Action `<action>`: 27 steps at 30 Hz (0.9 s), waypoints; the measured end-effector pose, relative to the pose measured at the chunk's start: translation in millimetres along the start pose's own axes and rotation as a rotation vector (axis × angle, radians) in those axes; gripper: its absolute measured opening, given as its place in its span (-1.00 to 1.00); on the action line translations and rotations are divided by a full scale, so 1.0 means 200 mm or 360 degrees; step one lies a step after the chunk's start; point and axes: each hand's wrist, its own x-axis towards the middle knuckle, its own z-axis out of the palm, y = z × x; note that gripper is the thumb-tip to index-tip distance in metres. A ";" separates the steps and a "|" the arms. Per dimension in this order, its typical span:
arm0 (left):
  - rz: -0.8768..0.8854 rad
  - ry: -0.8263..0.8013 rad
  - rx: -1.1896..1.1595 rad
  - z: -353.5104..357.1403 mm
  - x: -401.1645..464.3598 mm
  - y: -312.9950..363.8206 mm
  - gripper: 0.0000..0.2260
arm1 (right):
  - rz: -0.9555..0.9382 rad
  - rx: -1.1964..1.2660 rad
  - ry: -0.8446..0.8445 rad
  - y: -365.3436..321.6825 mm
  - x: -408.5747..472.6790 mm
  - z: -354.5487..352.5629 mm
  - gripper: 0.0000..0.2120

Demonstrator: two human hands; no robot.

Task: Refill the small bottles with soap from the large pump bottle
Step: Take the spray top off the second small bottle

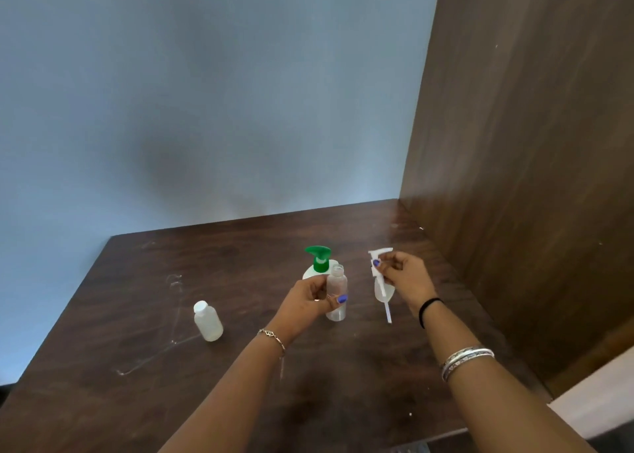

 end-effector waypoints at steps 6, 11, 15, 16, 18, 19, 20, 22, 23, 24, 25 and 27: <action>0.0014 -0.0030 0.0109 0.06 0.03 -0.02 -0.73 | 0.0123 -0.0566 -0.0009 0.26 -0.07 -0.03 -0.87; 0.0001 -0.0010 0.0121 0.06 0.02 -0.05 -0.74 | 0.0233 -0.0749 -0.0137 0.36 -0.13 0.02 -0.82; -0.0036 0.0019 0.0120 0.03 0.00 -0.08 -0.77 | 0.0248 -0.0797 -0.0166 0.40 -0.12 0.08 -0.81; -0.0050 0.0023 0.0113 0.03 0.00 -0.09 -0.77 | 0.0253 -0.0789 -0.0170 0.40 -0.12 0.09 -0.80; -0.0080 0.0038 0.0103 0.02 -0.01 -0.10 -0.76 | 0.0275 -0.0755 -0.0168 0.41 -0.10 0.11 -0.80; -0.0091 0.0043 0.0093 0.02 -0.01 -0.10 -0.74 | 0.0282 -0.0747 -0.0157 0.40 -0.10 0.12 -0.80; -0.0105 0.0058 0.0087 0.01 -0.01 -0.12 -0.73 | 0.0289 -0.0737 -0.0147 0.40 -0.09 0.14 -0.81; -0.0134 0.0084 0.0079 0.00 -0.01 -0.14 -0.69 | 0.0306 -0.0708 -0.0131 0.40 -0.07 0.16 -0.82; -0.0141 0.0088 0.0066 -0.01 -0.01 -0.14 -0.69 | 0.0317 -0.0701 -0.0129 0.40 -0.06 0.17 -0.82; -0.0143 0.0088 0.0046 -0.01 -0.01 -0.15 -0.70 | 0.0330 -0.0692 -0.0128 0.40 -0.05 0.18 -0.82; -0.0147 0.0087 0.0022 -0.01 -0.01 -0.15 -0.71 | 0.0342 -0.0684 -0.0127 0.40 -0.04 0.19 -0.83; -0.0151 0.0081 -0.0020 -0.01 -0.01 -0.16 -0.71 | 0.0356 -0.0678 -0.0113 0.40 -0.03 0.20 -0.84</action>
